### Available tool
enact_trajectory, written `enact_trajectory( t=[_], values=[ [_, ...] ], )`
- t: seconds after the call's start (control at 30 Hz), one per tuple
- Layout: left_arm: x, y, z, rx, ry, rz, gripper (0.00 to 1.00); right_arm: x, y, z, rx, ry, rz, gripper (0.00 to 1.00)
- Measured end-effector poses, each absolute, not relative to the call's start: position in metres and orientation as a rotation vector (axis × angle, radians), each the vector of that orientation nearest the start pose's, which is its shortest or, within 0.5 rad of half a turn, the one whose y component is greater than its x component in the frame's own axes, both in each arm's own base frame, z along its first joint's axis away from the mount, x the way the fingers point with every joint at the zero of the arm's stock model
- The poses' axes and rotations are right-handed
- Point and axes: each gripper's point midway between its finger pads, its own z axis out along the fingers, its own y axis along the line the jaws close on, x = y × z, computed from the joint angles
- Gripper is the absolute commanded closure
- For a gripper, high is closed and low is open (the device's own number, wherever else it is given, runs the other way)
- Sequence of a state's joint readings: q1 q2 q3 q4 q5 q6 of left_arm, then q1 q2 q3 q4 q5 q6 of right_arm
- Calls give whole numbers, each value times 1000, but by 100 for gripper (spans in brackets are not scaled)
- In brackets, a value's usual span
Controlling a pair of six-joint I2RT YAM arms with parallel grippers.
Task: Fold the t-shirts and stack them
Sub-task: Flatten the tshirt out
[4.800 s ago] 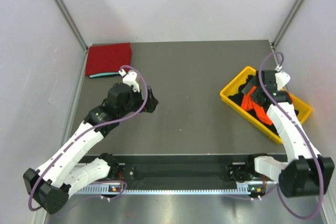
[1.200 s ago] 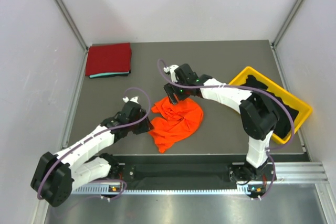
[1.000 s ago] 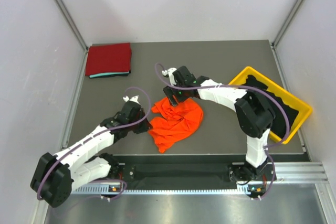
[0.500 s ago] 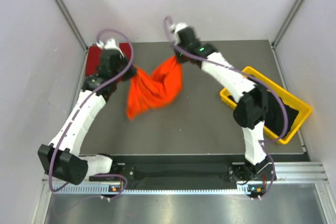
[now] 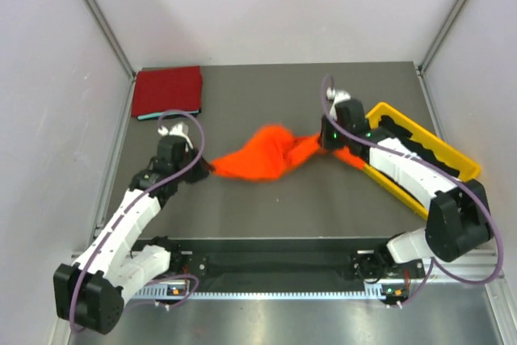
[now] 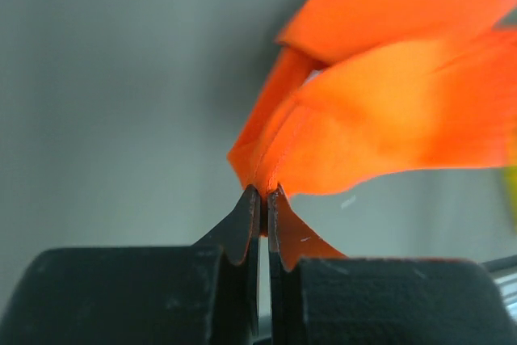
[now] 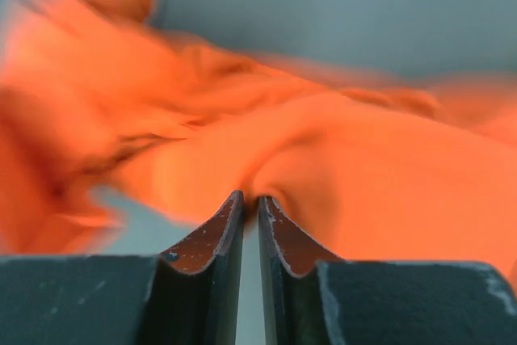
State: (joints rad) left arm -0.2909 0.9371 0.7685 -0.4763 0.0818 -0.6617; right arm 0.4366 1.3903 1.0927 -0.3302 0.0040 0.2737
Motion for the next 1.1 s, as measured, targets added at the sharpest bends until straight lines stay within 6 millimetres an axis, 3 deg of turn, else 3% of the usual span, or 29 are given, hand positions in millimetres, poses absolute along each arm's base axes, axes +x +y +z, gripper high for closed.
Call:
enact_trajectory(
  t=[0.07, 0.13, 0.23, 0.33, 0.37, 0.47, 0.53, 0.67, 0.87, 0.97, 1.1],
  values=[
    [248, -117, 130, -416, 2358, -573, 100, 332, 172, 123, -178, 2364, 381, 84],
    [230, -111, 102, -450, 2444, -532, 100, 301, 160, 80, -164, 2499, 352, 84],
    [220, -104, 90, -499, 2486, -481, 100, 280, 151, 62, -142, 2565, 337, 84],
    [223, -98, 91, -531, 2464, -447, 93, 272, 151, 76, -121, 2523, 375, 84],
    [224, -97, 92, -539, 2458, -438, 84, 270, 153, 82, -114, 2502, 395, 84],
    [228, -94, 97, -549, 2437, -415, 68, 258, 161, 98, -106, 2438, 464, 84],
    [233, -93, 106, -537, 2419, -413, 58, 247, 168, 99, -113, 2431, 502, 84],
    [247, -102, 128, -481, 2386, -452, 55, 227, 172, 85, -105, 2472, 531, 79],
    [258, -150, 140, -323, 2404, -575, 55, 225, 172, 92, -63, 2455, 551, 74],
    [264, -184, 132, -295, 2456, -644, 56, 226, 172, 98, -48, 2431, 558, 74],
    [280, -217, 110, -385, 2519, -716, 57, 229, 169, 104, -28, 2403, 544, 74]
  ],
)
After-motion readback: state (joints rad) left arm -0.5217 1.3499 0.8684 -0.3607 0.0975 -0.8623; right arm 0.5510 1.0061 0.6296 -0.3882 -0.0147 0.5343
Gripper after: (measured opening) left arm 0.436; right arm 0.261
